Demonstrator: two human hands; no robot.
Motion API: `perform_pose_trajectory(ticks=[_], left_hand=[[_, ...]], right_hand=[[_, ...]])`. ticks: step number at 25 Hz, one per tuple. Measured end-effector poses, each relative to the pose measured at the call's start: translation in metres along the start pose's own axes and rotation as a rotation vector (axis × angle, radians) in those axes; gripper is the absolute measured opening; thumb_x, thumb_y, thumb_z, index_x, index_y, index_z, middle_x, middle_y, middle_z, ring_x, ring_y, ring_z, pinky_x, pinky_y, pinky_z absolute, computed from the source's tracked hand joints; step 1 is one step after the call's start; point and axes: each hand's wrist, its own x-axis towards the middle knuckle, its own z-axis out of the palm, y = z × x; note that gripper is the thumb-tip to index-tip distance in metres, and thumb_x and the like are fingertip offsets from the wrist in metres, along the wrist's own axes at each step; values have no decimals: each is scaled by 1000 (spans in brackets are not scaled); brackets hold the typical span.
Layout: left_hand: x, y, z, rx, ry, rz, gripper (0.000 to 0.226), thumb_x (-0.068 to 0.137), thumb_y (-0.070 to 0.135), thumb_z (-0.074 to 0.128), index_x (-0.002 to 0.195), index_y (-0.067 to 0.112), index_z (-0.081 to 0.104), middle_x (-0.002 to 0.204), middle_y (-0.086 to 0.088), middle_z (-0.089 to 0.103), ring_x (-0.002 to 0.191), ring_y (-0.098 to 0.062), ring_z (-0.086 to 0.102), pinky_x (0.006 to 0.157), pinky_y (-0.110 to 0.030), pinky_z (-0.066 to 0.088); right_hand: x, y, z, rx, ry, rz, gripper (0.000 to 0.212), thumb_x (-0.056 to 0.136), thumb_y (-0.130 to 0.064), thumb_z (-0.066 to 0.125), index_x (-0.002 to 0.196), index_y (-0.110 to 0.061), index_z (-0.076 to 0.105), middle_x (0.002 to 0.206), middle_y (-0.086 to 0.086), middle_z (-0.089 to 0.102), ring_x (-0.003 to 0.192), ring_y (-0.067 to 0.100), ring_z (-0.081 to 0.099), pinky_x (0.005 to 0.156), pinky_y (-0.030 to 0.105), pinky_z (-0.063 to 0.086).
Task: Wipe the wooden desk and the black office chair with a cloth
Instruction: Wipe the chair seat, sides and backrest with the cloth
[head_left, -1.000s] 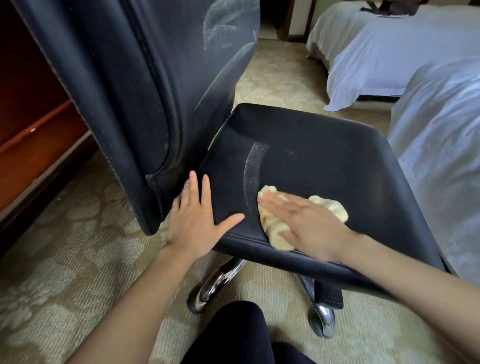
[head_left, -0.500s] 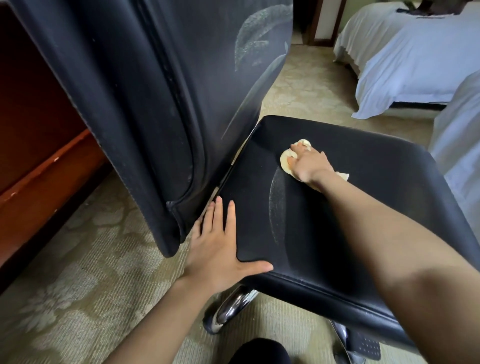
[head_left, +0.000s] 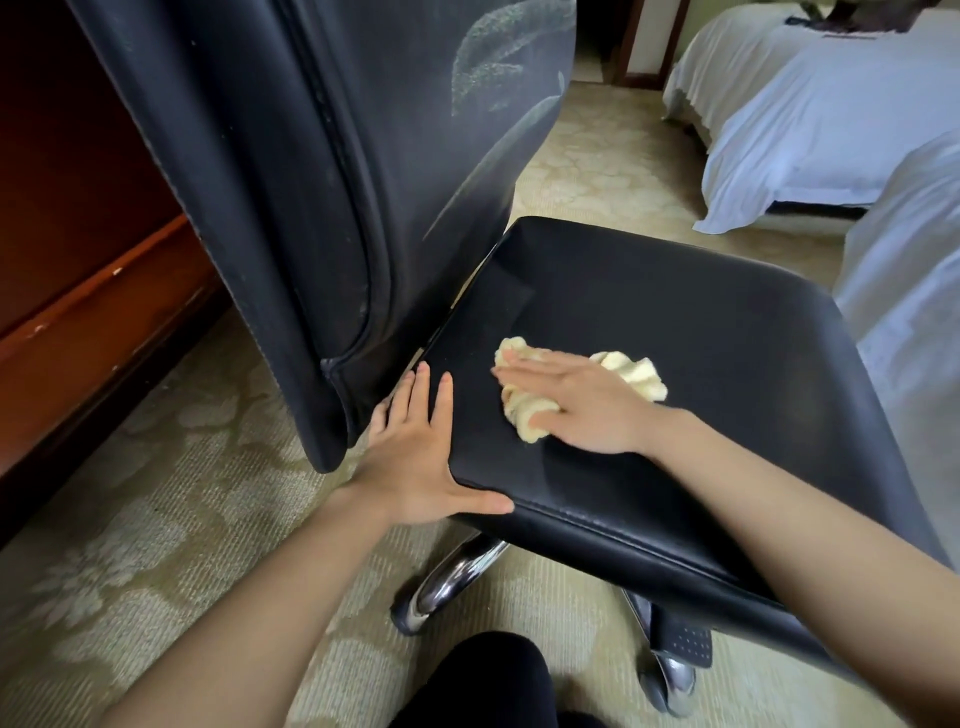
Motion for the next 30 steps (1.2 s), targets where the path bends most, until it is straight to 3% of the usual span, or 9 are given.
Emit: perform_pose_trajectory(ticks=[4,7,10,13,16,20,25,30], left_hand=[[-1,-1,-2,-3,-42,9,149,45,89,57,144,18,-29,151,-6,-36,139,-18,-32,113,-38,-14],[-1,1,-3,-9,-29,7,150,46,86,61,145,17,-28,151,-7,-36,139,-18,-32,113,-39,-13],[-2,1,-2,-5,-9,15,148,47,87,60,145,17,-28,151,-7,-35,140,-19,-31,113,-39,-13],[-3,-2,-1,-16,0,39,147,48,88,57,144,18,-29,151,-6,-36,139,-18,-32,112,-37,-14],[-2,-5,1,-37,24,72,146,49,88,56,143,19,-31,150,-5,-38,138,-18,-34,112,-37,-15],[-2,-10,8,-69,91,84,147,41,93,48,138,25,-38,148,0,-42,135,-13,-39,113,-37,-16],[5,-16,8,-78,116,116,144,40,96,46,132,30,-44,144,5,-46,129,-8,-46,108,-33,-23],[14,-24,3,-60,95,125,147,41,90,55,136,28,-39,144,7,-45,129,-7,-45,103,-27,-28]], right_hand=[[-55,-33,9,-109,-28,-212,65,86,-16,55,146,-19,30,155,-4,23,144,7,13,119,28,9],[-84,-45,18,-109,19,-209,64,84,-26,58,143,-25,32,153,-8,30,142,7,21,115,20,14],[-78,-38,15,-98,60,-92,63,83,-30,55,141,-26,30,148,-9,34,134,6,28,103,10,24],[-47,-13,1,-104,66,145,53,85,-38,52,134,-26,35,137,-3,43,124,17,41,91,32,40],[-8,22,-15,-57,72,332,39,87,-40,46,122,-25,38,128,-2,48,108,23,50,79,35,40],[50,71,-31,0,63,467,36,90,-45,40,119,-24,39,123,1,49,98,23,49,82,37,40],[130,98,-38,156,213,577,25,87,-45,43,102,-25,42,114,4,56,98,30,54,91,42,42],[165,102,-32,59,182,547,36,88,-43,46,115,-21,42,127,2,52,112,29,51,88,39,37]])
